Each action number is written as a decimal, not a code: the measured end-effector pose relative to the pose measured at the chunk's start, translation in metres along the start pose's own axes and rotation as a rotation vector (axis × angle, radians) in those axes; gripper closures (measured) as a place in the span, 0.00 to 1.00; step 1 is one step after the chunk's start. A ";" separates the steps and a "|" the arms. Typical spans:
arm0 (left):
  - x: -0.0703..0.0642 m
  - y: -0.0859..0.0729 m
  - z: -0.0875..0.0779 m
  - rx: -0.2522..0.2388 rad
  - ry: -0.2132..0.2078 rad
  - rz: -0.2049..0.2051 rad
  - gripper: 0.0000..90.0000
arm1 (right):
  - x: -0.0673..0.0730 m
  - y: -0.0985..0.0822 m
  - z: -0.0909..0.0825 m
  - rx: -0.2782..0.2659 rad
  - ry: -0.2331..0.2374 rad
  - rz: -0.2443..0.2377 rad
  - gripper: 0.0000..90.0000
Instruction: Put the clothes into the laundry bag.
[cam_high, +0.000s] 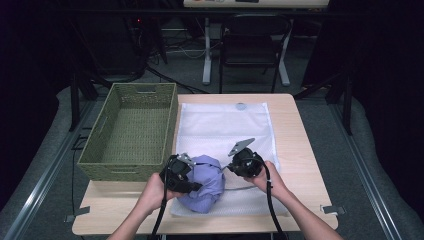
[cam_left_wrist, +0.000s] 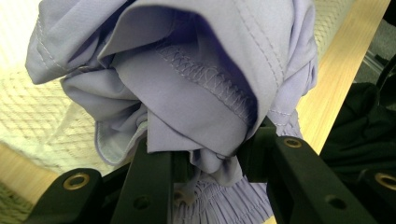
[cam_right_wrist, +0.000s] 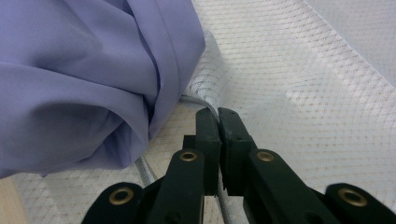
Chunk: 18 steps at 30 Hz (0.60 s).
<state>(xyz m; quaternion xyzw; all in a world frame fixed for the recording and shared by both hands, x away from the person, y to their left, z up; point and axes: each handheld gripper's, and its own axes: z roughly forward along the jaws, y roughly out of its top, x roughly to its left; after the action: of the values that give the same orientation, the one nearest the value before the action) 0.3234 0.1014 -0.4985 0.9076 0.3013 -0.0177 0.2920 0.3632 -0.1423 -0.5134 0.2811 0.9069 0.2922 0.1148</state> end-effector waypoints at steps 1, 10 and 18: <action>-0.001 0.000 -0.001 -0.001 -0.001 0.006 0.78 | 0.000 0.000 0.000 0.005 -0.001 -0.007 0.98; -0.013 0.003 0.002 -0.050 0.010 0.015 0.80 | -0.001 0.001 -0.003 -0.016 0.014 0.021 0.98; -0.015 -0.001 0.024 0.005 0.045 0.029 0.79 | 0.003 0.002 0.000 0.003 0.020 0.006 0.98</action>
<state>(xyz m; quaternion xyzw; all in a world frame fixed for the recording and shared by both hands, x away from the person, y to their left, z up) 0.3143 0.0813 -0.5164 0.9127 0.2948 0.0063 0.2830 0.3614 -0.1389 -0.5118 0.2809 0.9077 0.2938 0.1045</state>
